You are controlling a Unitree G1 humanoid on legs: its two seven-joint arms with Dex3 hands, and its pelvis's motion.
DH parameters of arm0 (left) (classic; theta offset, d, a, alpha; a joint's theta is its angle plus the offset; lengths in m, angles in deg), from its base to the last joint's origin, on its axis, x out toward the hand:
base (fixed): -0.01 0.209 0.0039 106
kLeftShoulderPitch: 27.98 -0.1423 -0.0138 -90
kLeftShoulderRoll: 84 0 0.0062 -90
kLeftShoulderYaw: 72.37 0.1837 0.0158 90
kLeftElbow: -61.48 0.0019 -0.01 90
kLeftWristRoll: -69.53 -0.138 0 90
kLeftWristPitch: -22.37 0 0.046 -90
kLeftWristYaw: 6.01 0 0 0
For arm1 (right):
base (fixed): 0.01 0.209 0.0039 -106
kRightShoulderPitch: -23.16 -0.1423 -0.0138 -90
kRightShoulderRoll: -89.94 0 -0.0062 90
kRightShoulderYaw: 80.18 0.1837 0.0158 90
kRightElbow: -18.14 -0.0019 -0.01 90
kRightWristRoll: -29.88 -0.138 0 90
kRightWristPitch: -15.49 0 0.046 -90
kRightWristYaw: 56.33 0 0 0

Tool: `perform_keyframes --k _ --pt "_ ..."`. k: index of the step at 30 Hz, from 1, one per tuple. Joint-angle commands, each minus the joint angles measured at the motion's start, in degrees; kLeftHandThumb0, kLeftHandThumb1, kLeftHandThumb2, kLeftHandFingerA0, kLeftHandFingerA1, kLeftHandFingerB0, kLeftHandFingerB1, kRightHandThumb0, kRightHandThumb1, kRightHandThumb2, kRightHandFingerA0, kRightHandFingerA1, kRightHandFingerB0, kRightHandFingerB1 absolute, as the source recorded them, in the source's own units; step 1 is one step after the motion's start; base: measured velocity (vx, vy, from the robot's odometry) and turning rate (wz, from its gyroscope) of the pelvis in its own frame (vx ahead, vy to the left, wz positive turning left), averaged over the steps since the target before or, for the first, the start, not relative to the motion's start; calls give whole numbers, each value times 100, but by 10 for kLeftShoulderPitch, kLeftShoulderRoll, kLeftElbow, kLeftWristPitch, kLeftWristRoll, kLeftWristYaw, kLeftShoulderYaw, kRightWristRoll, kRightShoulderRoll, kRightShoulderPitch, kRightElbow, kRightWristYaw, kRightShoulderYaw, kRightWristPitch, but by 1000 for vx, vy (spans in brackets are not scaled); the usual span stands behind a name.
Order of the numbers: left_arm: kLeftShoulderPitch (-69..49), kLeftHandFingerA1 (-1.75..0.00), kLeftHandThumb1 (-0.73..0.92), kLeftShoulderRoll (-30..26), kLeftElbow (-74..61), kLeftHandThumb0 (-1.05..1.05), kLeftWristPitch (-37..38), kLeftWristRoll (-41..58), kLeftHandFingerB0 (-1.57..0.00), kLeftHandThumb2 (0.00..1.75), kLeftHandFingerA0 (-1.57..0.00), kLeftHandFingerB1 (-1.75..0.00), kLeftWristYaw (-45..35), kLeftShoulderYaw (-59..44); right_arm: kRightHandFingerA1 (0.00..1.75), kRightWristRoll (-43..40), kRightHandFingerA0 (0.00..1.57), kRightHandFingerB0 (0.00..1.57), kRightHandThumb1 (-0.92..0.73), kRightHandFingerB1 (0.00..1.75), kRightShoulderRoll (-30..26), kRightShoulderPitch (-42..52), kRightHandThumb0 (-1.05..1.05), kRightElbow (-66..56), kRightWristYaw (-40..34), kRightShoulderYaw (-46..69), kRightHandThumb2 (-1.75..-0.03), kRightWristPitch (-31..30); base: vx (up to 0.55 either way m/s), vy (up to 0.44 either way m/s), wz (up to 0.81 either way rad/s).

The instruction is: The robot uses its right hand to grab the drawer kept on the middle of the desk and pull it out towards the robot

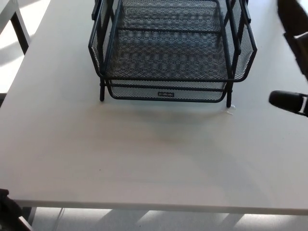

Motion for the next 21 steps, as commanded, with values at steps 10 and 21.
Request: perform_keyframes --k 10,21 --pt "-7 -81 56 -13 10 -35 17 -7 -79 57 -78 -55 2 -14 8 -94 0 0 -69 8 12 193 -105 53 1 305 -104 -53 0 0 0" --pt "-7 -81 55 -11 15 -31 22 -10 -79 57 -79 -55 4 -17 12 -159 0 0 -74 21 7 234 -105 253 -27 390 -115 -35 0 0 0"
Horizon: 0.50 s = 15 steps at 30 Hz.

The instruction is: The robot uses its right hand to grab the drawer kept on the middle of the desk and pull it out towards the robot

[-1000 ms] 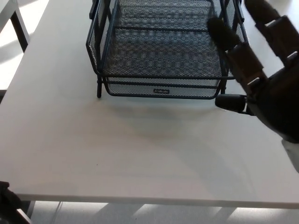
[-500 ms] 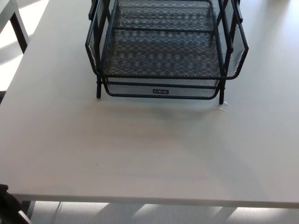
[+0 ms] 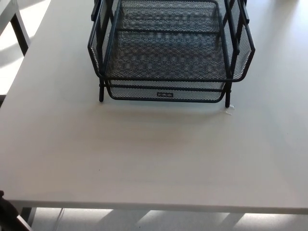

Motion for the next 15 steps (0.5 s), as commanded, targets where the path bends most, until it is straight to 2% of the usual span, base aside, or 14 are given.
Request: perform_keyframes --k 1,2,5,8,9,10,11,12,15 --pt "-2 -81 55 -10 8 -31 20 -9 -79 57 -79 -55 4 -6 12 -72 0 0 -74 21 2 11 -105 94 -22 35 -115 -10 0 0 0" --pt "-2 -83 56 -8 8 -33 20 -6 -79 56 -79 -55 4 -7 13 -74 0 0 -73 22 3 12 -105 104 -19 38 -115 -19 0 0 0" --pt "-1 -83 56 -8 9 -34 18 -6 -79 57 -79 -55 3 -7 15 -93 0 0 -70 22 -17 -5 -105 217 -56 27 -110 16 0 0 0" --pt "4 -84 57 -10 11 -33 20 -3 -79 57 -79 -56 0 -6 15 -97 0 0 -70 20 -17 -1 -105 232 -68 26 -108 22 0 0 0" --pt "4 -83 57 -11 10 -34 19 -5 -78 57 -78 -55 -1 -5 18 -105 0 1 -65 24 -15 -9 -100 266 -73 21 -105 24 0 0 0" --pt "4 -83 56 -13 10 -33 21 -8 -78 57 -79 -56 0 -5 11 -108 0 0 -59 22 -14 -15 -92 294 -73 15 -88 14 0 0 0" --pt "4 -82 56 -13 10 -33 21 -9 -79 56 -79 -55 0 -5 13 -111 0 0 -65 17 -13 -19 -83 321 -74 10 -71 12 0 0 0" --pt "4 -83 57 -11 9 -34 18 -9 -79 56 -79 -55 1 -5 15 -117 0 4 -61 14 -12 -23 -100 362 -77 1 -97 17 0 0 0" --pt "4 -85 56 -10 10 -34 23 -8 -79 56 -81 -56 4 -6 20 -124 0 0 -58 18 -11 -28 -93 435 -89 -19 -96 39 0 0 0"
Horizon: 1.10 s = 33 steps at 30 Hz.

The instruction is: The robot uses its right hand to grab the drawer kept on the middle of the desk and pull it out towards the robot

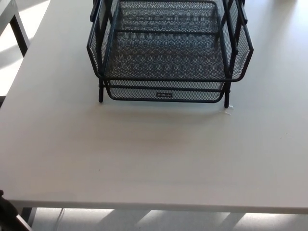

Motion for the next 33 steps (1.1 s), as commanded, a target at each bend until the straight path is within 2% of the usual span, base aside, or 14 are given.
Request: perform_keyframes --k 1,15,16,18,20,21,22,24,25,26,27,30,31,33 --pt "-1 -84 57 -11 0 -35 8 -9 -78 57 -78 -56 -2 -5 17 -50 0 0 -60 17 -2 -27 -100 182 -65 -41 -97 28 0 0 0" --pt "7 -83 55 -8 10 -31 18 -7 -79 57 -79 -57 1 -1 45 -105 2 5 -49 45 29 -66 -83 313 11 -148 -93 0 0 0 0" --pt "7 -83 55 -8 10 -32 15 -9 -78 57 -78 -56 1 -1 48 -102 3 8 -65 48 39 -66 -86 307 12 -168 -60 0 0 0 0" --pt "7 -83 55 -7 10 -33 16 -7 -78 57 -79 -56 1 -2 55 -112 4 0 -25 52 46 -64 -42 293 28 -187 -93 1 0 0 0" --pt "7 -83 56 -7 10 -34 16 -8 -78 56 -78 -56 2 -2 55 -118 4 0 -25 52 46 -63 -42 291 30 -202 -93 3 0 0 0" --pt "7 -82 56 -8 11 -33 17 -9 -78 57 -78 -55 1 -1 44 -129 4 6 -51 47 45 -63 -86 287 68 -209 -94 3 0 0 0" --pt "6 -82 56 -10 6 -34 9 -12 -77 57 -76 -56 -1 -1 45 -133 5 9 -65 44 43 -67 -85 291 91 -220 -60 -1 0 0 0" --pt "6 -82 56 -8 4 -33 8 -8 -78 57 -78 -55 -3 -2 54 -129 3 0 -26 52 40 -73 -42 299 99 -238 -94 -17 0 0 0" --pt "6 -82 56 -8 4 -32 7 -8 -78 56 -79 -55 -3 -2 45 -136 7 8 -66 44 39 -72 -88 297 111 -241 -60 -17 0 0 0" --pt "7 -84 56 -7 5 -33 8 -9 -78 57 -79 -56 -2 -1 53 -148 2 0 -25 52 37 -72 -42 295 145 -246 -93 -20 0 0 0" --pt "8 -84 55 -7 9 -32 13 -10 -79 57 -80 -56 1 -1 43 -150 12 12 -65 42 36 -72 -90 296 156 -250 -61 -21 0 0 0" --pt "9 -84 55 -8 14 -32 21 -11 -79 57 -79 -56 4 0 44 -156 14 15 -65 43 36 -68 -92 292 158 -257 -61 -22 0 0 0" --pt "5 -83 55 -4 7 -32 10 -7 -79 57 -78 -56 1 -3 50 -162 14 14 -49 48 35 -78 -89 301 176 -261 -90 -21 0 0 0" --pt "4 -82 56 -6 6 -32 12 -10 -79 57 -79 -55 3 -3 48 -175 22 18 -63 42 31 -100 -95 343 210 -263 -60 1 0 0 0"
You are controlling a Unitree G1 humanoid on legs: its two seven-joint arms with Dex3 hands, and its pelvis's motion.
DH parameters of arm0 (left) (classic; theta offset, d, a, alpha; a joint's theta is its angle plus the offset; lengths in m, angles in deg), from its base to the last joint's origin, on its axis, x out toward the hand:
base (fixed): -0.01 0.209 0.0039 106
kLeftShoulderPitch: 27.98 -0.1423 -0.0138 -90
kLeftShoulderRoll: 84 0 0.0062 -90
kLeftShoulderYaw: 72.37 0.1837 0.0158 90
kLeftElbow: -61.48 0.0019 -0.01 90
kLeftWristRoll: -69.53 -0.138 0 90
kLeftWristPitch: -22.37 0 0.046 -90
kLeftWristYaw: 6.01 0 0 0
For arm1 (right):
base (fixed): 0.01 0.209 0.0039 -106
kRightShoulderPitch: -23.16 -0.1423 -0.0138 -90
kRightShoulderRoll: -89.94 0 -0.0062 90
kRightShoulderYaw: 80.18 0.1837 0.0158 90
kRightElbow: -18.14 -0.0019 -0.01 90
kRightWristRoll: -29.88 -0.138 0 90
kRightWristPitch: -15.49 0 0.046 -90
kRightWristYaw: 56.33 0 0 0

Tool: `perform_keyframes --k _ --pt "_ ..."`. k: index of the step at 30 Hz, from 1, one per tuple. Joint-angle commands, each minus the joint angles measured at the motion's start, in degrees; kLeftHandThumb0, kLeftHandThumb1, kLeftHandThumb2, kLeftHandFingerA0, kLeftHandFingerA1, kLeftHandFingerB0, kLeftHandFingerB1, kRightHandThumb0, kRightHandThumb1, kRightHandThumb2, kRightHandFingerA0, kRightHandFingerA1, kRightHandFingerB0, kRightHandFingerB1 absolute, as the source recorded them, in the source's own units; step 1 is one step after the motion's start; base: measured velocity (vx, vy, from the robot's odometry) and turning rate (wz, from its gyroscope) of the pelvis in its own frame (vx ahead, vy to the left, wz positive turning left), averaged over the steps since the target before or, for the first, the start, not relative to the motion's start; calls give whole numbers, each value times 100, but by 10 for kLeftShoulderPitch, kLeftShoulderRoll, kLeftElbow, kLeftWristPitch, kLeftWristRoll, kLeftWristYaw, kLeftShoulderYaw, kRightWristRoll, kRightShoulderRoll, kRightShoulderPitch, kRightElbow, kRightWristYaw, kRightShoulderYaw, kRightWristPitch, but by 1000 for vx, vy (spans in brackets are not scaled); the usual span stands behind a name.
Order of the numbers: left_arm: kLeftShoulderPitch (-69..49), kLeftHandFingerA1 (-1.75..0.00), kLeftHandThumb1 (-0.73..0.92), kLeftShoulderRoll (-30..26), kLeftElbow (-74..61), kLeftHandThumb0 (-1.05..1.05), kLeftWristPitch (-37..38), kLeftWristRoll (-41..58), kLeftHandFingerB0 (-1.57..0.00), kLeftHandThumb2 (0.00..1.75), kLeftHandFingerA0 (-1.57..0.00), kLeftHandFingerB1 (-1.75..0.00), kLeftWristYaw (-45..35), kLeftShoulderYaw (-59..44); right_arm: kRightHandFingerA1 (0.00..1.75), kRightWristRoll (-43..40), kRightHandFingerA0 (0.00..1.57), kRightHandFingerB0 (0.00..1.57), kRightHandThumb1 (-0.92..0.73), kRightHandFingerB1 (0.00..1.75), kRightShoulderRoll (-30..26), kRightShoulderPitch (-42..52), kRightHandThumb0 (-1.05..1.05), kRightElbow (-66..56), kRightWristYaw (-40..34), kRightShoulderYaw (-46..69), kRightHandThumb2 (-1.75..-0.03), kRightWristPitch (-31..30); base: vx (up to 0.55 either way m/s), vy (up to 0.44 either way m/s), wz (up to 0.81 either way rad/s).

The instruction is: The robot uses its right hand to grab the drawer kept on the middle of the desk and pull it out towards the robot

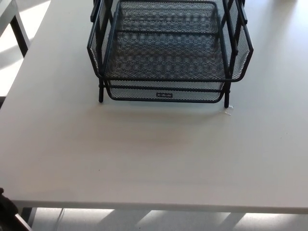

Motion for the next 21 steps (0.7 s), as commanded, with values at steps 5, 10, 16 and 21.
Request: perform_keyframes --k 5,10,16,21 --pt "-4 -81 56 -5 0 -32 4 -11 -78 57 -77 -55 3 -3 62 -39 52 21 -64 40 -20 -30 -61 44 121 -48 -59 4 0 0 0" --pt "-2 -82 55 -4 3 -33 7 -7 -79 56 -78 -55 3 -3 115 -29 67 22 -63 44 -26 -48 -55 67 111 -87 -59 -7 0 0 0" --pt "-1 -81 55 -5 7 -32 13 -9 -79 57 -78 -56 5 -2 133 -42 81 28 -59 46 -29 -44 -53 52 105 -100 -62 -10 0 0 0" --pt "-2 -83 55 -5 5 -34 14 -6 -80 56 -80 -56 3 -3 127 -47 77 27 -61 44 -34 -36 -52 41 107 -107 -61 -11 0 0 0"
